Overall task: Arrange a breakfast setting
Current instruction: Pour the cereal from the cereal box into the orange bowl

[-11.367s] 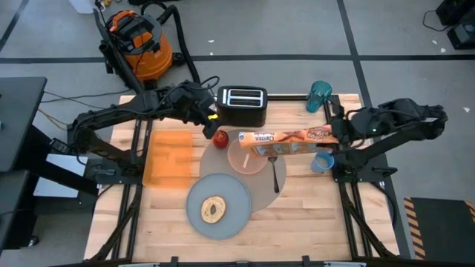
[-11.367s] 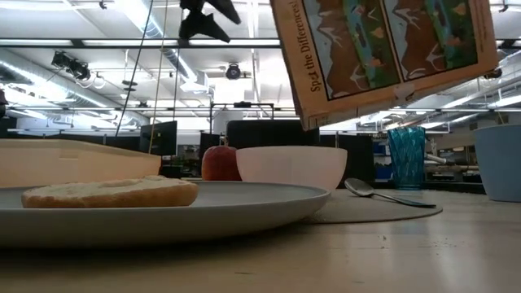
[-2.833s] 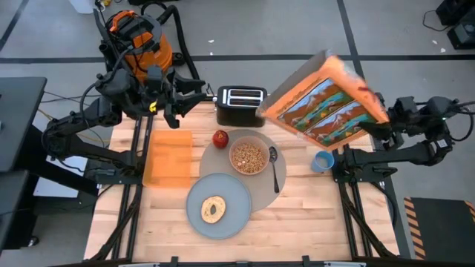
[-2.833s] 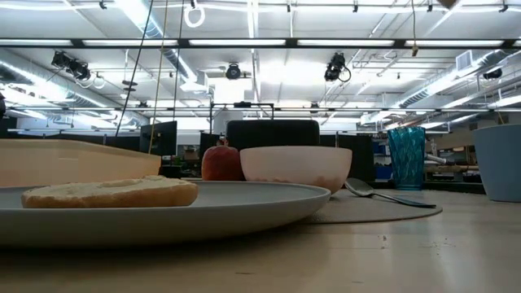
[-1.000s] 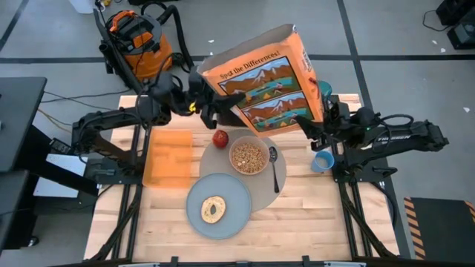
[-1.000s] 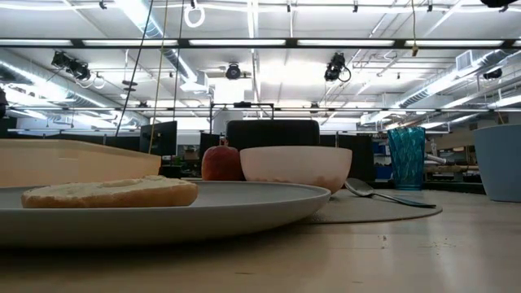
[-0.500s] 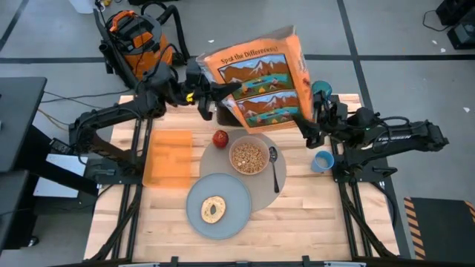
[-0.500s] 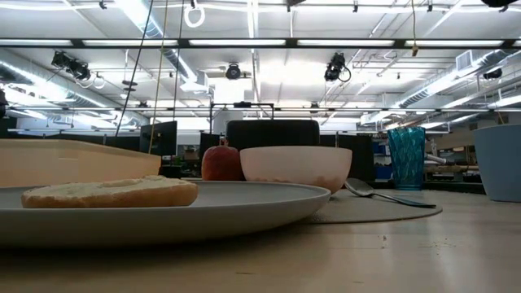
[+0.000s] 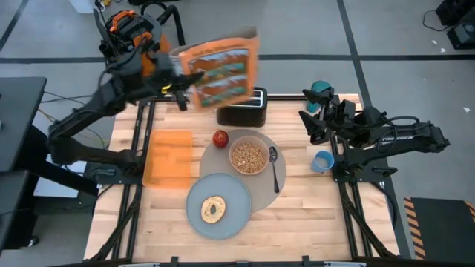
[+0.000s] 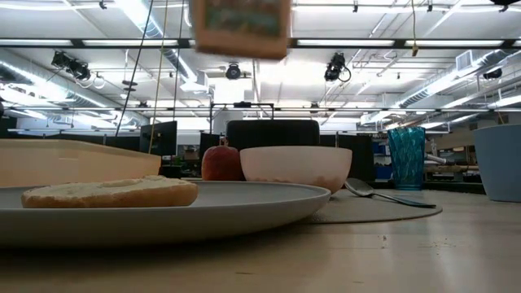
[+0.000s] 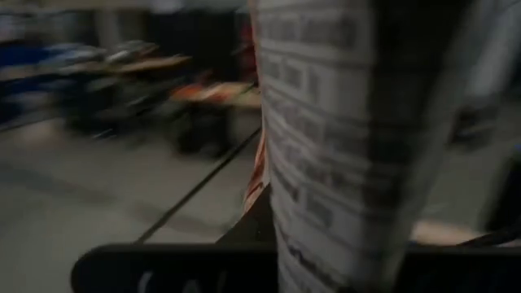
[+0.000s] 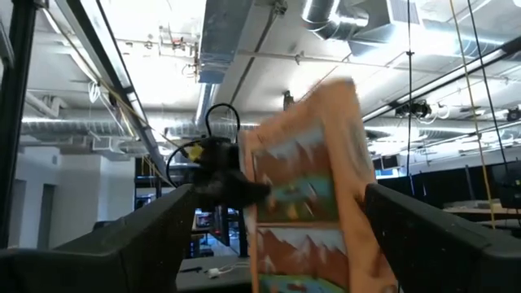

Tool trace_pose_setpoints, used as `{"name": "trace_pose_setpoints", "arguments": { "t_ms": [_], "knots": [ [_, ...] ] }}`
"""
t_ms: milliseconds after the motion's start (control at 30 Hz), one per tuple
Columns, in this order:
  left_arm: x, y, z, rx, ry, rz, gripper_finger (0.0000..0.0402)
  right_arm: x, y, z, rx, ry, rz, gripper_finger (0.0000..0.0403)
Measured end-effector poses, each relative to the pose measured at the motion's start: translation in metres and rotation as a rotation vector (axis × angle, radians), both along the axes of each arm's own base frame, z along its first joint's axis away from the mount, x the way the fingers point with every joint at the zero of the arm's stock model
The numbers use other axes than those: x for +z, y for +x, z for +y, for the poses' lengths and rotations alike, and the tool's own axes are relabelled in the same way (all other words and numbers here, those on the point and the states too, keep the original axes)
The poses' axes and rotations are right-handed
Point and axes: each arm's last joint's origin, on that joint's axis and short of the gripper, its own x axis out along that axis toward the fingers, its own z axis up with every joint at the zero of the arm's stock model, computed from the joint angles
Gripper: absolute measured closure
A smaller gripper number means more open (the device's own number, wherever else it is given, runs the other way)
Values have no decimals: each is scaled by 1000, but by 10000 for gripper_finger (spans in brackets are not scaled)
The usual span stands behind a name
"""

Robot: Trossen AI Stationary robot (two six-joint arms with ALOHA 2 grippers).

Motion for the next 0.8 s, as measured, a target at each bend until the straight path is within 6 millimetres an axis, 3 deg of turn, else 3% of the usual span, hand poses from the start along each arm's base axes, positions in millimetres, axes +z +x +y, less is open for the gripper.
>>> {"name": "trace_pose_setpoints", "arguments": {
  "t_ms": [167,367,633,800],
  "knots": [
    [-8,-44,-4,260,6,186,395,0,0,-1,3,36,-6,42],
    [-36,-78,-5,518,-25,210,395,-2,2,-1,-14,74,-4,42],
    [-105,-82,6,772,-85,274,395,-8,13,-3,-27,125,26,44],
    [-143,-74,19,604,-92,344,395,-11,20,-3,-5,178,23,44]
  ]
}}
